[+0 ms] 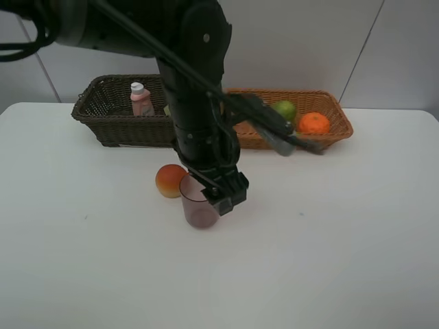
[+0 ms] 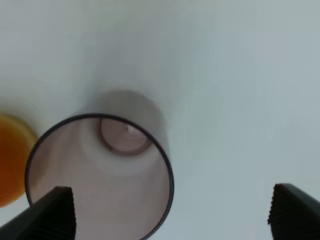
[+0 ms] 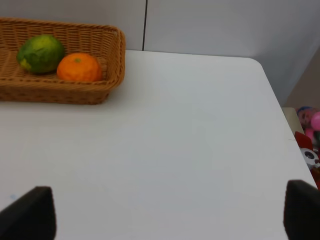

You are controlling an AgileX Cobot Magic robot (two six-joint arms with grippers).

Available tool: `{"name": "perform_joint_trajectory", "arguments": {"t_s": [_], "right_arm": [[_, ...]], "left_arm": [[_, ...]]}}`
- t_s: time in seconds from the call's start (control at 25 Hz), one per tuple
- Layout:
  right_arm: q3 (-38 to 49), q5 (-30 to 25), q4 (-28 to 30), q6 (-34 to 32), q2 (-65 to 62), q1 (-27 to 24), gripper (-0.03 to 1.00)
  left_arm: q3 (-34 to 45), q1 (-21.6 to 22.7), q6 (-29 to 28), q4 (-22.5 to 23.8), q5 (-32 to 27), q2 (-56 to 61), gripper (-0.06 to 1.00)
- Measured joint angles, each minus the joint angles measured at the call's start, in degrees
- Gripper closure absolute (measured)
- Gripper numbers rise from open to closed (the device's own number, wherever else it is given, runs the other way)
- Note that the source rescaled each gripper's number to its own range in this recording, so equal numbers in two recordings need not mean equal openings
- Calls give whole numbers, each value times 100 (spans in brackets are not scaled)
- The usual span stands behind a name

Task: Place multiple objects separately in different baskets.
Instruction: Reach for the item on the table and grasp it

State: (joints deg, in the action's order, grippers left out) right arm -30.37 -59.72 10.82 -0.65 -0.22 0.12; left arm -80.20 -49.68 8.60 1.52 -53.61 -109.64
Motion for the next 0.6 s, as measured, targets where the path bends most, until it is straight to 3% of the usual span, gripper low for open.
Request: {"name": "perform_joint_trajectory", "arguments": {"t_s": [0.2,0.6], "right_arm": [[0,0,-5,0,0,0,-1],[0,0,-5,0,0,0,-1]], "left_arm": [[8,-100,181,-7,259,-33,-6],[34,-111,262,9,32,-449,-6]]}}
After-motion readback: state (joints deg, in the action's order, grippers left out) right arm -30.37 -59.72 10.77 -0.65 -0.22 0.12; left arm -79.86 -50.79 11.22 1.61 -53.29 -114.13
